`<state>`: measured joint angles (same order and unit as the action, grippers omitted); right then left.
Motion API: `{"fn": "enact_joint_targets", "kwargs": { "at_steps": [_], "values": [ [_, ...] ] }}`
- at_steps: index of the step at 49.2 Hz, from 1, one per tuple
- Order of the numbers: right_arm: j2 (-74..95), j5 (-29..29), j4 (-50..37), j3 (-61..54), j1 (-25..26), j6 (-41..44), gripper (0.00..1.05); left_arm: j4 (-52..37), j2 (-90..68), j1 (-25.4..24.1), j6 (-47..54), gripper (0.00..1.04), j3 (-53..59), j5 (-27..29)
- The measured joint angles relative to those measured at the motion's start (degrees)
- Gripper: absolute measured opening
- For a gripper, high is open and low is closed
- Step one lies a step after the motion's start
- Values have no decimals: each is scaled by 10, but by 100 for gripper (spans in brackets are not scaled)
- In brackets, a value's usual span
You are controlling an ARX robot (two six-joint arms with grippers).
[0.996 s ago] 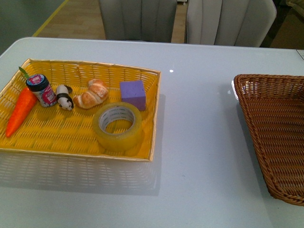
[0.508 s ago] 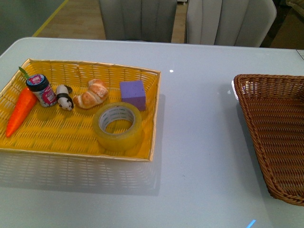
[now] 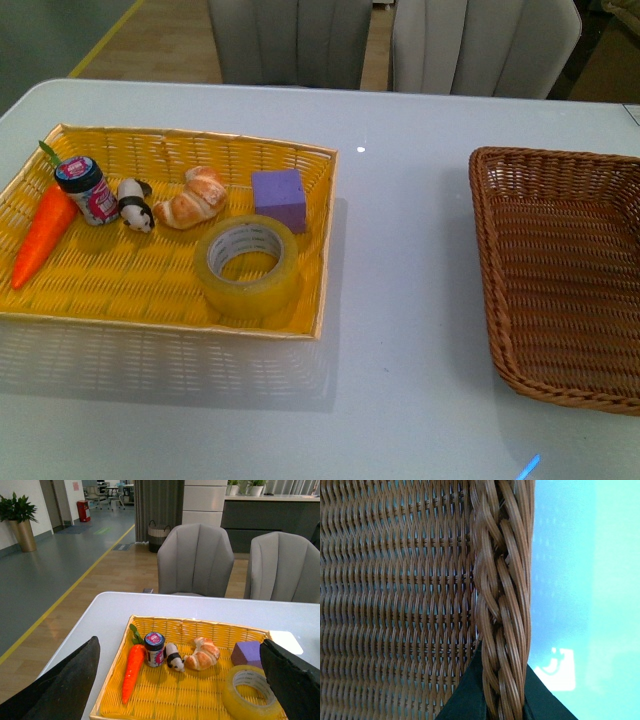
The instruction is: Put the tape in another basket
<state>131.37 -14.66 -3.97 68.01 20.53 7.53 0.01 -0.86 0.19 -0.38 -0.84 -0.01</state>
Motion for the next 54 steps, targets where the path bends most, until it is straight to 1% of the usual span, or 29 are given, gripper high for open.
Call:
{"fn": "enact_joint_targets", "kwargs": {
  "at_steps": [7,12,20,25,32,35,36,41,44,48,51,54],
  "values": [
    [-12,-1,-9,-14,-33,-30,4,0,0,0,0,96,0,0],
    [-14,-1,-16,-23,-66,-48,4,0,0,0,0,96,0,0],
    [-14,5,-21,-30,-104,-63,4,0,0,0,0,96,0,0],
    [-14,12,-25,-31,-122,-78,4,0,0,0,0,96,0,0],
    [-14,12,-27,-31,-135,-92,4,0,0,0,0,96,0,0],
    [-13,11,-27,-31,-137,-93,14,0,0,0,0,96,0,0],
    [-13,12,-27,-31,-137,-93,15,0,0,0,0,96,0,0],
    [-13,16,-32,-33,-134,-94,35,0,0,0,0,96,0,0],
    [-15,16,-40,-34,-125,-97,49,0,0,0,0,96,0,0],
    [-30,12,-55,-47,-110,-101,63,0,0,0,0,96,0,0],
    [-45,9,-64,-58,-100,-101,70,0,0,0,0,96,0,0],
    [-78,2,-81,-78,-87,-98,80,0,0,0,0,96,0,0]
  ]
}}
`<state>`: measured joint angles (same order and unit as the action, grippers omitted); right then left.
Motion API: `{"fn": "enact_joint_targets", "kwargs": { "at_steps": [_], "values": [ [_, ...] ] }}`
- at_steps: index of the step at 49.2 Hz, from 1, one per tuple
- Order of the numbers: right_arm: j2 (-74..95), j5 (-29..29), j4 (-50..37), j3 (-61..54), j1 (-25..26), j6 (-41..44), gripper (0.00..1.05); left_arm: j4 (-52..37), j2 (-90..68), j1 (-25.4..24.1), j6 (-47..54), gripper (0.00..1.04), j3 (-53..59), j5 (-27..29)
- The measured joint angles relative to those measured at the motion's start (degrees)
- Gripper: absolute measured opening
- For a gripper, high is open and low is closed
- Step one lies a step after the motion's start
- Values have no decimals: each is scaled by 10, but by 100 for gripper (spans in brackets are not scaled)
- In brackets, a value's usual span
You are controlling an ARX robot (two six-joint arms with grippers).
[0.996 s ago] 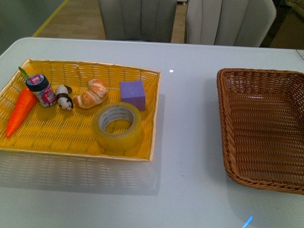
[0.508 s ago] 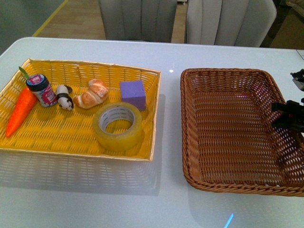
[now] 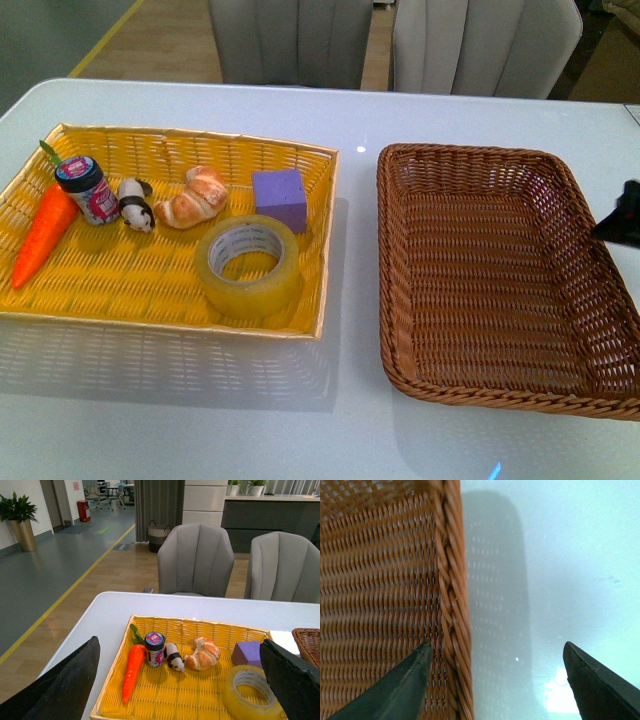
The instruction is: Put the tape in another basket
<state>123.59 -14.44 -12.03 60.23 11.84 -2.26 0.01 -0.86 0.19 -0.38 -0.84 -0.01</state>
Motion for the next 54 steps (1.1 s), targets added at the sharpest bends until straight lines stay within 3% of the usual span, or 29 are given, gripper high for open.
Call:
{"fn": "enact_joint_targets", "kwargs": {
  "at_steps": [6,18,20,23,26,32,42,54],
  "values": [
    [-72,-13,-27,-38,22,15,97,0,0,0,0,96,0,0],
    [-292,-79,-62,-161,78,39,96,0,0,0,0,96,0,0],
    [-311,-68,-145,-199,82,34,90,0,0,0,0,96,0,0],
    [-357,-57,-340,-294,87,30,77,0,0,0,0,96,0,0],
    [-428,-43,-436,-374,74,30,63,0,0,0,0,96,0,0],
    [-518,-2,-445,-450,35,29,34,0,0,0,0,96,0,0],
    [-590,34,-419,-504,-3,29,3,0,0,0,0,96,0,0],
    [-656,69,-414,-560,-40,27,2,0,0,0,0,96,0,0]
  ]
}}
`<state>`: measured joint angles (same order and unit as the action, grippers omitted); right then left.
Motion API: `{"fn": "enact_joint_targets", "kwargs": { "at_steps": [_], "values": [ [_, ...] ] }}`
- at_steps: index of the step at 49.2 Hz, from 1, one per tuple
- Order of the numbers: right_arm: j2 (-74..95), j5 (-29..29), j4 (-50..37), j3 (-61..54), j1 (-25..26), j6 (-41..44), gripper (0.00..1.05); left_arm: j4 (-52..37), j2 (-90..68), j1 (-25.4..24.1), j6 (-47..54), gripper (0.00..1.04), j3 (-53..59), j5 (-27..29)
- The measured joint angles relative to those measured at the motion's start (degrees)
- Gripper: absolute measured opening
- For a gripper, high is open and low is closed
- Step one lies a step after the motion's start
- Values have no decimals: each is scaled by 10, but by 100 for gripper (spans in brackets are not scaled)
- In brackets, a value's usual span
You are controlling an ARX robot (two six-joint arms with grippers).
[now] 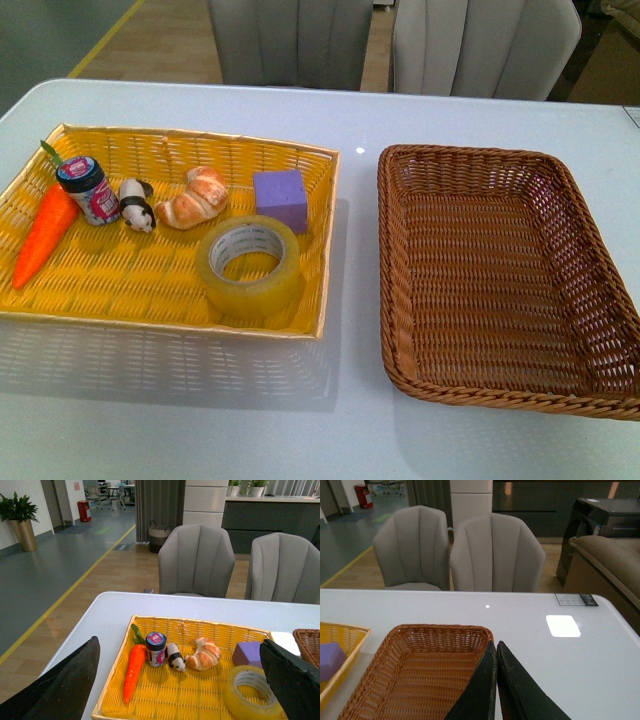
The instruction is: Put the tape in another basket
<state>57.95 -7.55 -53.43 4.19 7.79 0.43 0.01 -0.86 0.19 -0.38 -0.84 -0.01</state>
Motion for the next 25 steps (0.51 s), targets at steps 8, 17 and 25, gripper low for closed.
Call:
{"fn": "enact_joint_targets", "kwargs": {
  "at_steps": [8,17,25],
  "values": [
    [-55,16,44,-19,-16,0,2,0,0,0,0,96,0,0],
    [-135,70,110,-28,-64,-1,2,0,0,0,0,96,0,0],
    [-211,74,176,-28,-75,-1,2,0,0,0,0,96,0,0]
  ]
}}
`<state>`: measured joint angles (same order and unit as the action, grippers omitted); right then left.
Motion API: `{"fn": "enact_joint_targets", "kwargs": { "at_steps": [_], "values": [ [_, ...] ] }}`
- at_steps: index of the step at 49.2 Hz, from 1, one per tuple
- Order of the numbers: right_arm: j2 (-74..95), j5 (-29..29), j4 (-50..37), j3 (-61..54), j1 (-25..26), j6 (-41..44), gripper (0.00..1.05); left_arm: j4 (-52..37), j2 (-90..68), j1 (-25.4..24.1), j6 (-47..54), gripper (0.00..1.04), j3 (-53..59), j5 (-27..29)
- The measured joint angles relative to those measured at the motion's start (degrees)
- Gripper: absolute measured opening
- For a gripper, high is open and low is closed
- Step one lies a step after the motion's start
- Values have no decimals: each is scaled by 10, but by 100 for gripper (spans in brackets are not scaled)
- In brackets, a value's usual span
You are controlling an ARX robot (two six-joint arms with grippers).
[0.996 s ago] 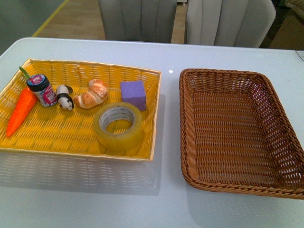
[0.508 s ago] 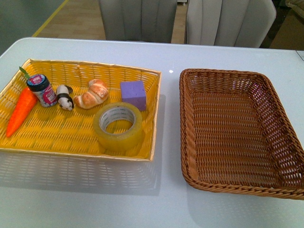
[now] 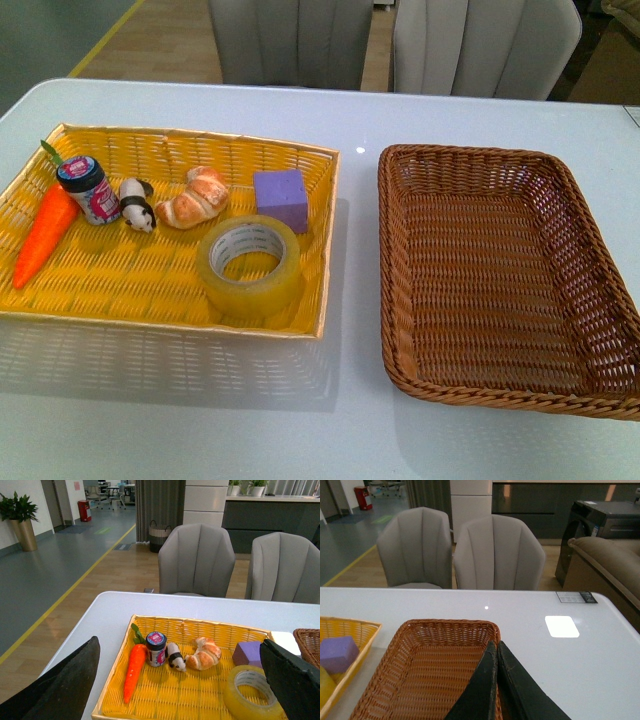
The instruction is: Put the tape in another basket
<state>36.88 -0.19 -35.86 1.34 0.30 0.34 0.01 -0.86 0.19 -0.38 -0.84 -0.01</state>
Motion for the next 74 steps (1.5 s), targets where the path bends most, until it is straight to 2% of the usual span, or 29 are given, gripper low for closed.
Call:
{"fn": "enact_joint_targets", "kwargs": {
  "at_steps": [17,49,54,71,74],
  "values": [
    [-142,0,132,0,-1,0,2,0,0,0,0,96,0,0],
    [-270,0,260,0,-1,0,2,0,0,0,0,96,0,0],
    [-344,2,350,0,-1,-1,2,0,0,0,0,96,0,0],
    [-365,2,358,0,-1,-1,2,0,0,0,0,96,0,0],
    [-365,2,358,0,-1,-1,10,0,0,0,0,96,0,0]
  ]
}}
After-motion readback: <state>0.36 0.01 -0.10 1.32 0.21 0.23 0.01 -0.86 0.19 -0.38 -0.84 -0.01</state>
